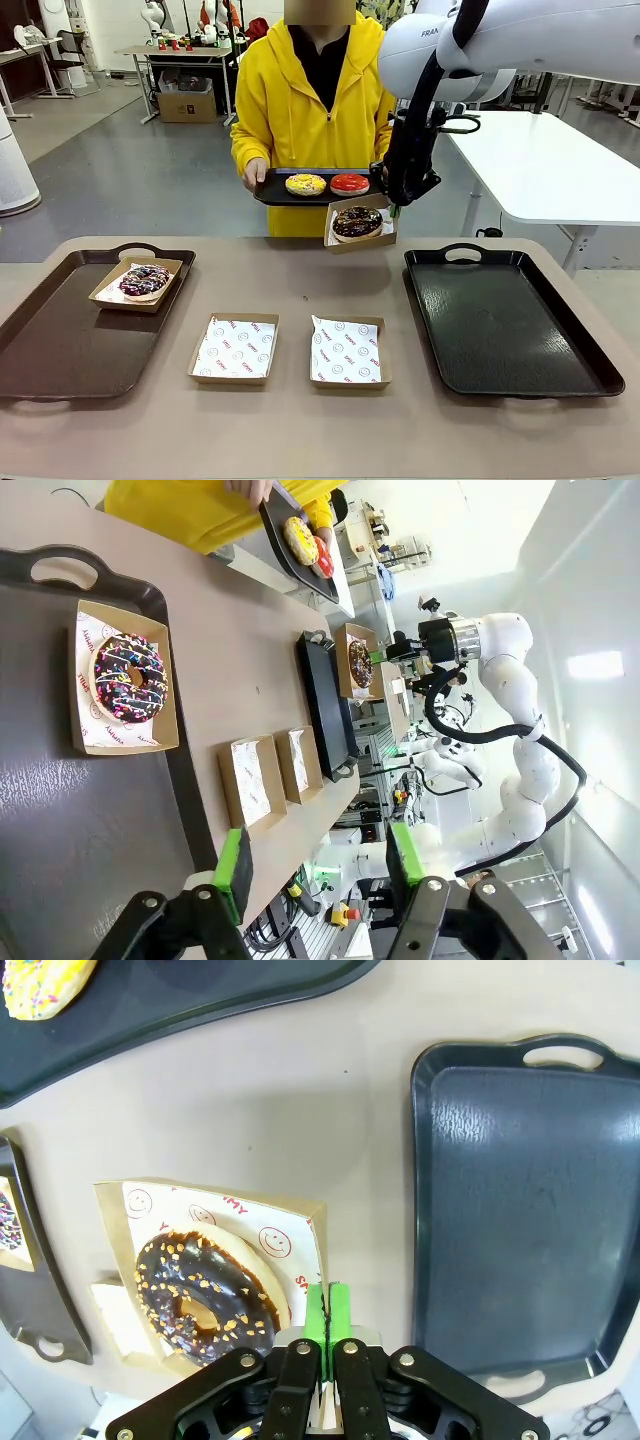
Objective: Individually package the donuts and arrange them on the tray.
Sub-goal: Place the picked Paper togo box on the Handle tray while simultaneously picking up another Paper togo box from the table with the other hand.
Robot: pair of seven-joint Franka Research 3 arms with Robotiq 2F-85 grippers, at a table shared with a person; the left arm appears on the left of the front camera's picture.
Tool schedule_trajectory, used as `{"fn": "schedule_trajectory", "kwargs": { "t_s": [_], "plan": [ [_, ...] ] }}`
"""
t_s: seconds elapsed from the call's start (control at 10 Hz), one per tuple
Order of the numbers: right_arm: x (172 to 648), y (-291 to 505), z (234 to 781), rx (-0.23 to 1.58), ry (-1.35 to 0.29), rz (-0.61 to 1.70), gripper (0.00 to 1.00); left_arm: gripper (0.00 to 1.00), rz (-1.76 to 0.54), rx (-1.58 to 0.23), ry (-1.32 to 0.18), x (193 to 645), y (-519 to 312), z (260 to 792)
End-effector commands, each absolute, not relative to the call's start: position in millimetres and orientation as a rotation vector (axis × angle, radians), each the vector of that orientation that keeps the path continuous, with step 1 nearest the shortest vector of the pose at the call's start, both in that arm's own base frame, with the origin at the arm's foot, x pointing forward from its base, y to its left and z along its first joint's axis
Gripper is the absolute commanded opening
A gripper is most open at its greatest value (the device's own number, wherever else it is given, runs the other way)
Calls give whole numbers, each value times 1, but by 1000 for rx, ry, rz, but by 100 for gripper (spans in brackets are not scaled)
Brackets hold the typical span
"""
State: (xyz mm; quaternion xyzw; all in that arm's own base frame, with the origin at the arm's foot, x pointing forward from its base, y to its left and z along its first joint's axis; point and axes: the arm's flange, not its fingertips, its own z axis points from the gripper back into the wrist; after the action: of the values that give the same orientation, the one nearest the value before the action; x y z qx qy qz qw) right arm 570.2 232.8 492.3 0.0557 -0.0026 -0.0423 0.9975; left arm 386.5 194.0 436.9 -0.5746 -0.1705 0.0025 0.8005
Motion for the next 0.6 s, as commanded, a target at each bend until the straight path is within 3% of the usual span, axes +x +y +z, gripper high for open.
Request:
{"fn": "schedule_trajectory", "kwargs": {
  "t_s": [0.0,0.5],
  "plan": [
    [570,232,493,111,-7,-85,1,71,3,-1212,-364,384,194,437],
    [570,232,493,111,-7,-85,1,71,3,-1212,-364,384,194,437]
  ]
}}
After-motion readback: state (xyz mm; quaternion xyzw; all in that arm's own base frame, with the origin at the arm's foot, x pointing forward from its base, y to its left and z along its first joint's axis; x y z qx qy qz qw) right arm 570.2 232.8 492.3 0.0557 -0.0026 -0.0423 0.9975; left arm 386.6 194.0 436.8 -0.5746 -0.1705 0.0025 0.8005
